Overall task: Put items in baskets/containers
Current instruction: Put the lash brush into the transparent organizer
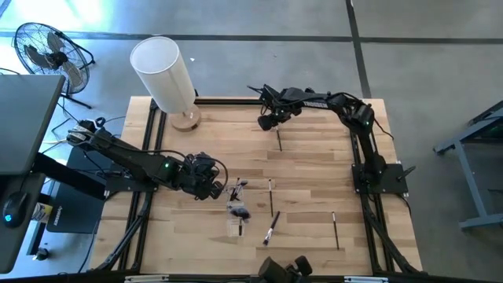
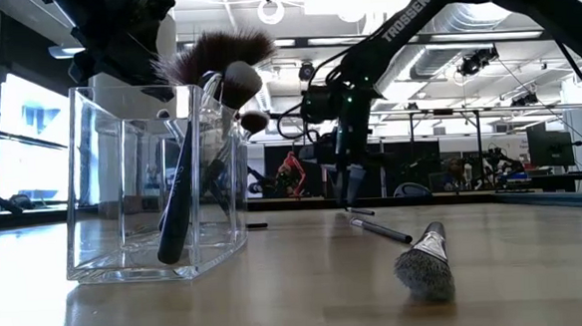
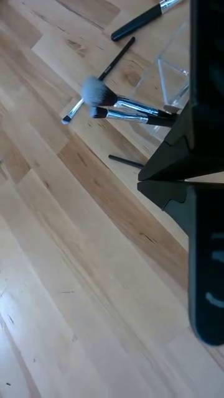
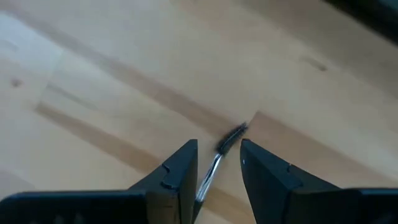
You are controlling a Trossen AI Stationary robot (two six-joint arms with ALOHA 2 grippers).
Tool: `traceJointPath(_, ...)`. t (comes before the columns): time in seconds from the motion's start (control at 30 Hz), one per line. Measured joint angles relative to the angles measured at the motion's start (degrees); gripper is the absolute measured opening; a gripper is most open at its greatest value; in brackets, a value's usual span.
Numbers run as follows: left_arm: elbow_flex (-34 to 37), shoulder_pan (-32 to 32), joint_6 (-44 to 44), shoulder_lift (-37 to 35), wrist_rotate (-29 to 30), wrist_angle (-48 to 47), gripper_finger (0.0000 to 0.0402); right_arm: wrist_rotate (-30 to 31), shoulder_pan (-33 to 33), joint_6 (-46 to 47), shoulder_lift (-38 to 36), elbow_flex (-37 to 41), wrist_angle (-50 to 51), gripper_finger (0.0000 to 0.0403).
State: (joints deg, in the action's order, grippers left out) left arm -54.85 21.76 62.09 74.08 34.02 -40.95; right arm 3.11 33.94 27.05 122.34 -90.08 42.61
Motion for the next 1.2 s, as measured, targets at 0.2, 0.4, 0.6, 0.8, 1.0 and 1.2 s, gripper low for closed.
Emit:
traceJointPath(0.2, 0.0, 0.0, -0.2, 0.0, 0.0, 0.1, 0.0001, 0.7, -0.5, 0.1, 1.9, -0.1, 1.3, 0.0114)
traceJointPath(0.4, 0.0, 0.0, 0.4, 0.0, 0.0, 0.6, 0.0001, -1.0, -0.2, -10.2, 2.9, 0.0, -1.6, 0.0101)
traceJointPath(0.6, 0.0, 0.0, 1.2, 0.0, -0.4, 1.2, 0.0001, -6.5, -0.5, -27.9, 3.1, -0.2, -0.9, 0.0012)
traceJointPath(0.8, 0.0, 0.0, 1.2, 0.0, -0.7, 1.8, 0.0001, -8.1, -2.6, -32.3, 3.0, -0.3, 6.9, 0.0006)
traceJointPath(1.0, 0.0, 0.0, -2.6, 0.0, -4.7, 1.8, 0.0001, -10.3, -5.4, -29.6, -1.4, 0.7, 17.3, 0.0003)
traceJointPath(1.2, 0.0, 0.0, -7.5, 0.0, -9.6, 1.6, 0.0001, -7.3, -9.8, -20.5, -15.4, 9.5, 15.0, 0.0002)
